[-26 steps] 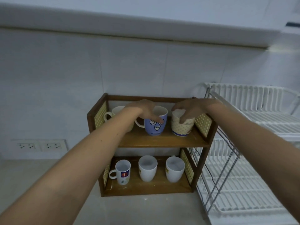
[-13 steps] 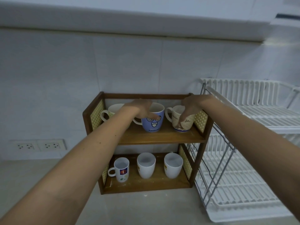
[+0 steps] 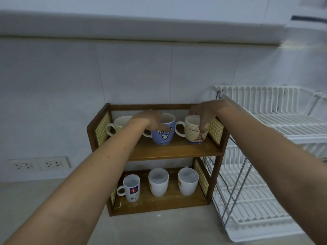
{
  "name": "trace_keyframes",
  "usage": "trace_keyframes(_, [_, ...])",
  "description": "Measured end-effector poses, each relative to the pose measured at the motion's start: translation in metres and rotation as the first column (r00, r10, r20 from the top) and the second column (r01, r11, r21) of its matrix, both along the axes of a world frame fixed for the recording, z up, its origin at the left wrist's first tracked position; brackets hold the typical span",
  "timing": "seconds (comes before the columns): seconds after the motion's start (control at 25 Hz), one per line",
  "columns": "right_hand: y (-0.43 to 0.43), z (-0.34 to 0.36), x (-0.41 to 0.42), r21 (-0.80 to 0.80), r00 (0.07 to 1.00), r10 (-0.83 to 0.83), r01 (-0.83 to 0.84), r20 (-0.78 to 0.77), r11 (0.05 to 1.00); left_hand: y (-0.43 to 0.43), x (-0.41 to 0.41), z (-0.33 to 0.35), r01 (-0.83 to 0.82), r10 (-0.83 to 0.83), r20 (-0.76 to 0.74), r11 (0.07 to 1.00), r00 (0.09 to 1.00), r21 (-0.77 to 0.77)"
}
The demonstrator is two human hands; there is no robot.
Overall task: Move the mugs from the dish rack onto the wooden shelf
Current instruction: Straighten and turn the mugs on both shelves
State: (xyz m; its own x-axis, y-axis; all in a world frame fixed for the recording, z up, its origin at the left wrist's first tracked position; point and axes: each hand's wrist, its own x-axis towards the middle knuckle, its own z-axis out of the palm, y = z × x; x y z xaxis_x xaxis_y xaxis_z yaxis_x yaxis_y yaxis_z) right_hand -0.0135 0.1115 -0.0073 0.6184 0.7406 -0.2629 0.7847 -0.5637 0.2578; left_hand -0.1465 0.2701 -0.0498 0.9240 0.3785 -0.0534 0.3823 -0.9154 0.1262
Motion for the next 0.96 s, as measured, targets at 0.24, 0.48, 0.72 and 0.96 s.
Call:
trace_keyframes(0.24, [0.004,0.000,0.001,0.051,0.993,-0.010,0.015,-0.114,0.999,0.011,-0.014,0.001,0.019,-0.012,0.074,0.994,0.997,-0.106])
trace_keyframes(0.48, [0.044,-0.009,-0.027,0.361,0.950,0.222,-0.133,-0.219,0.923,0.071,-0.060,0.016,-0.142,0.155,-0.121,0.984,0.981,0.109])
trace_keyframes(0.72, [0.076,-0.025,-0.037,0.384,0.944,0.267,-0.176,-0.196,0.906,0.079,-0.066,0.005,-0.089,0.093,-0.029,0.991,0.995,0.104])
trace_keyframes(0.96, [0.063,-0.027,-0.031,0.418,0.919,0.292,-0.164,-0.264,0.894,0.069,-0.057,0.004,-0.125,0.135,-0.067,0.983,0.989,0.133])
